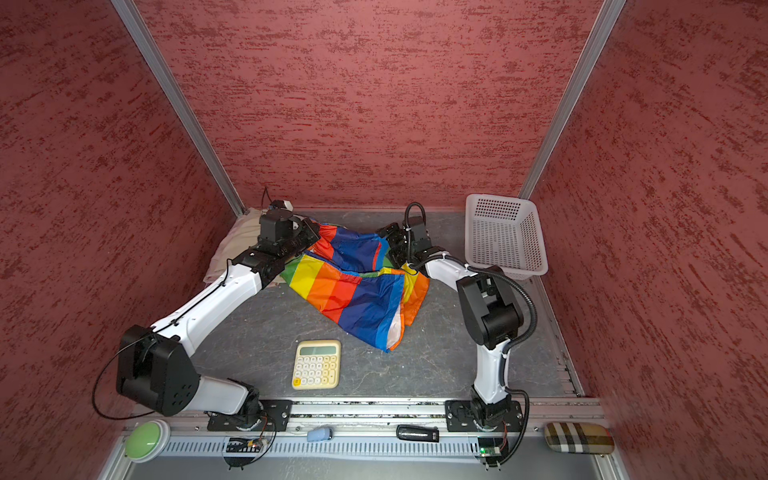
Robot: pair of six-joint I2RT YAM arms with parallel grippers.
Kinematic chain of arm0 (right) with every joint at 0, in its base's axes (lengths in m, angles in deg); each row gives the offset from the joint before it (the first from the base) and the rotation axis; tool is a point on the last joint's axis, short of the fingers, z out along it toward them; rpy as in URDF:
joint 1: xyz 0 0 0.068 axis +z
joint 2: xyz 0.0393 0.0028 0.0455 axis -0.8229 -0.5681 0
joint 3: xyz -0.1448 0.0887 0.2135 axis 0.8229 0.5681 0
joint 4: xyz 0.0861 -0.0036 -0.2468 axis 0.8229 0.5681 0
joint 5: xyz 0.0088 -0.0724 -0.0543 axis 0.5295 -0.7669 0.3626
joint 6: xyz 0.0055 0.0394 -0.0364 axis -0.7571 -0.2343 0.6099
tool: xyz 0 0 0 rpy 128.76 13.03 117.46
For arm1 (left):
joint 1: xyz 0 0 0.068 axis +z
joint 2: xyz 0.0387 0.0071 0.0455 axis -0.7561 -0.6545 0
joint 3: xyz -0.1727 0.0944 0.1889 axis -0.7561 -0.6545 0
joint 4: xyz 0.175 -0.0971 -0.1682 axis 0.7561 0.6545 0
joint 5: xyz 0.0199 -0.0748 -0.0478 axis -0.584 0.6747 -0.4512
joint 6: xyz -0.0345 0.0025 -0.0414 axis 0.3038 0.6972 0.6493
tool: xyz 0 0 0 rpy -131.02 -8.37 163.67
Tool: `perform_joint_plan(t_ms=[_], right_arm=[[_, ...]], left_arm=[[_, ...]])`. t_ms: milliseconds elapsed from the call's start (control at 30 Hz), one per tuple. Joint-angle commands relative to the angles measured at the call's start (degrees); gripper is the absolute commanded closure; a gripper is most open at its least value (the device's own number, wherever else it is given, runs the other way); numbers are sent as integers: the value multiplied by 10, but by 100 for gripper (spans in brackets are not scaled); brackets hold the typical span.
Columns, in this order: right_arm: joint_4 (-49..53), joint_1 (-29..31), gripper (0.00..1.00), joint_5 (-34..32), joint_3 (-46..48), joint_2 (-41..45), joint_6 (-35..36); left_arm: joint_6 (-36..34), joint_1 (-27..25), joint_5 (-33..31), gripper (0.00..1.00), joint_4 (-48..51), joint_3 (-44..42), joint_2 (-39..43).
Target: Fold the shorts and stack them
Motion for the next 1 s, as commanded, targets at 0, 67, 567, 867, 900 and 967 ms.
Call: perform_joint_plan(t_ms=[0,67,567,867,900,967], right_arm=[[-64,-2,1,18,-47,-24,-64],[-40,-2,1,20,-85,-41,-55],[-65,-45,100,28,-86,-16,28],[193,-63,100,-25,-238,82,303],[200,-56,100,-27,-213,97,313],[181,-40,100,-32,-132,123,315]], left_arm=[[-56,-21,-26,100,-28,13,24],[-66,-27,-34,100,-28,9,32],[-64,-3,-72,100,-58,-38,86],[158,110,100,100,-53,-25,33],[171,118,99,100,-48,-37,34],[193,133,114,100,-55,-65,28]])
